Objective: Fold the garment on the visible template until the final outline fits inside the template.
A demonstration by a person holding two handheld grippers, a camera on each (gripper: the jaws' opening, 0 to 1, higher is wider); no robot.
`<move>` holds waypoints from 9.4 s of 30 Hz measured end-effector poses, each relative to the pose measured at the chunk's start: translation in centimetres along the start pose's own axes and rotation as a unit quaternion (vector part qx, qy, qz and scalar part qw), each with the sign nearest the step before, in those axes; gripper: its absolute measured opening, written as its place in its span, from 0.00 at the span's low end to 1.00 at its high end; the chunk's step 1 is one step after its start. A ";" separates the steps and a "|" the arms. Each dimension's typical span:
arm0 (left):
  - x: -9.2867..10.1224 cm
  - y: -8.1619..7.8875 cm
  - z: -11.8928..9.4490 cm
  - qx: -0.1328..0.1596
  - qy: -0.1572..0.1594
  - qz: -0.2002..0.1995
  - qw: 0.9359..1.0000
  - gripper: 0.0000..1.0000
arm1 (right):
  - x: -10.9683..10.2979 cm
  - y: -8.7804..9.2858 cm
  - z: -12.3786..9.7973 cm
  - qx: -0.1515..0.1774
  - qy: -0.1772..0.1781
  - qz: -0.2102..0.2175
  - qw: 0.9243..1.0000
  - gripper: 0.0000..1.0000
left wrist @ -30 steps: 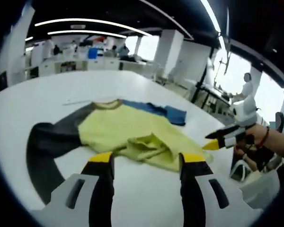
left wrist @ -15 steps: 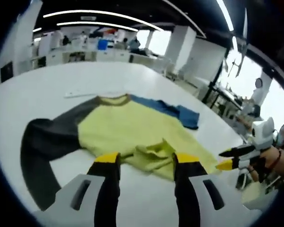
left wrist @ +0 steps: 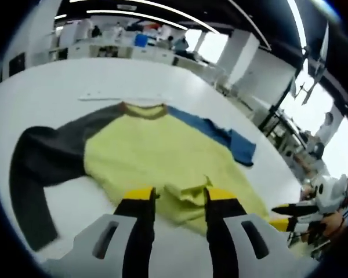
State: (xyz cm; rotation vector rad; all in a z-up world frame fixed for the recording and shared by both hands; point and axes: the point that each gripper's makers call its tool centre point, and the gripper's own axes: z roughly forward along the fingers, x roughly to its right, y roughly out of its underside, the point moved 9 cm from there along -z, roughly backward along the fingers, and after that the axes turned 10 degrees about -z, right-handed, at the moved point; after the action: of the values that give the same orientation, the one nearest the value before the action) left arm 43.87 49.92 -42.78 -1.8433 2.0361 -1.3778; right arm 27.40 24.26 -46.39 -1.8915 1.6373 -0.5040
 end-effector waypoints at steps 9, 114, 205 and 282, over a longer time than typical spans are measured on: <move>0.1 0.6 1.4 -0.039 -0.010 0.022 0.999 0.14 | -0.3 0.1 -0.1 -0.006 0.006 -0.001 1.000 0.27; -7.2 14.5 -17.0 -0.101 -0.091 0.079 0.988 0.00 | 0.9 2.0 -2.7 -0.087 -0.011 -0.079 0.993 0.00; -2.7 9.6 -18.9 0.047 0.017 0.169 0.984 0.97 | 8.9 -11.2 8.5 -0.024 -0.040 -0.240 0.970 0.16; -1.6 10.0 -20.6 0.076 -0.044 0.169 0.982 0.98 | 24.9 -9.3 0.9 -0.129 0.190 -0.127 0.965 0.00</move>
State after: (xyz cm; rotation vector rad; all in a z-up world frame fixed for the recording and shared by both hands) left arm 24.70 61.45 -37.65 -1.3924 2.0186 -1.2906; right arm 39.43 0.73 -43.31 -2.3287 1.7747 -0.8359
